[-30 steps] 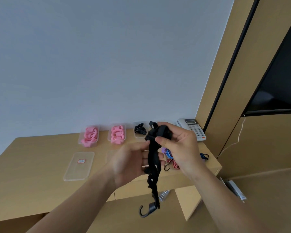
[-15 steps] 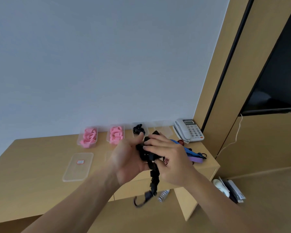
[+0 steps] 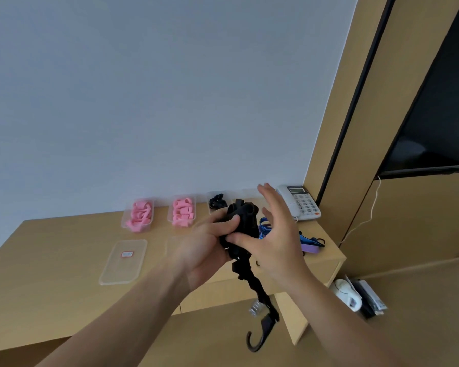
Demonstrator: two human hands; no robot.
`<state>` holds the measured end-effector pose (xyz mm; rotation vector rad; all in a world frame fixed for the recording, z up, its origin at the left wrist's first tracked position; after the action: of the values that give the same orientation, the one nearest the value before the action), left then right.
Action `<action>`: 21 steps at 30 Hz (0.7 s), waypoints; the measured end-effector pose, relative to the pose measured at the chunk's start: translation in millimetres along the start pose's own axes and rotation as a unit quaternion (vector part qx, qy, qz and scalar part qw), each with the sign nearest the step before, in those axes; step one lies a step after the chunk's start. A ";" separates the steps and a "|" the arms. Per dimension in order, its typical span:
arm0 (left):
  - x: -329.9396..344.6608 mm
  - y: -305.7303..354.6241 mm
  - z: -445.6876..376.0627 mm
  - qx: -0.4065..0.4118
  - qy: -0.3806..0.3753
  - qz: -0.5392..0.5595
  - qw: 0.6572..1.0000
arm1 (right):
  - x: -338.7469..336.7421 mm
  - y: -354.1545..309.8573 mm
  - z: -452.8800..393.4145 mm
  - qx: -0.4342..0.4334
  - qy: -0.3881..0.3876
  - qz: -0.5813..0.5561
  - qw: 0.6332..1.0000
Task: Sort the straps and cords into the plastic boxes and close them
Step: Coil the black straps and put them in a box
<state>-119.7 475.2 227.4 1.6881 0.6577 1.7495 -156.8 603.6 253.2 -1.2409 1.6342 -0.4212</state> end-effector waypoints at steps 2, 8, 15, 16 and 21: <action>1.5 -0.8 0.9 -0.003 -0.009 0.007 1.000 | 4.9 8.7 -0.7 0.069 -0.064 -0.030 0.995; -1.2 -1.4 -1.9 0.003 0.001 -0.002 1.000 | 8.3 8.7 -6.2 0.021 -0.135 -0.100 0.986; -1.6 -1.7 1.1 -0.017 -0.034 -0.006 0.999 | 2.1 10.3 -13.3 0.072 -0.107 -0.215 0.968; -6.6 -3.1 0.6 -0.007 -0.016 -0.048 0.999 | 2.5 10.4 -13.6 0.091 -0.113 -0.248 0.958; -21.6 -24.7 3.7 -0.088 -0.007 -0.137 0.987 | 0.6 12.8 -15.4 0.131 -0.099 -0.332 0.929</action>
<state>-113.9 476.5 194.9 1.4164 0.6732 1.5507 -176.6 604.1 250.1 -1.5504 0.9155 -0.8692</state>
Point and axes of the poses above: each hand's wrist, its own z-axis away from the middle knuckle, its own x-axis out of the palm, y = z × x, the point moved 5 cm from there along -z, towards the middle knuckle, and after that the axes turned 11 degrees about z, right-handed, at the moved point
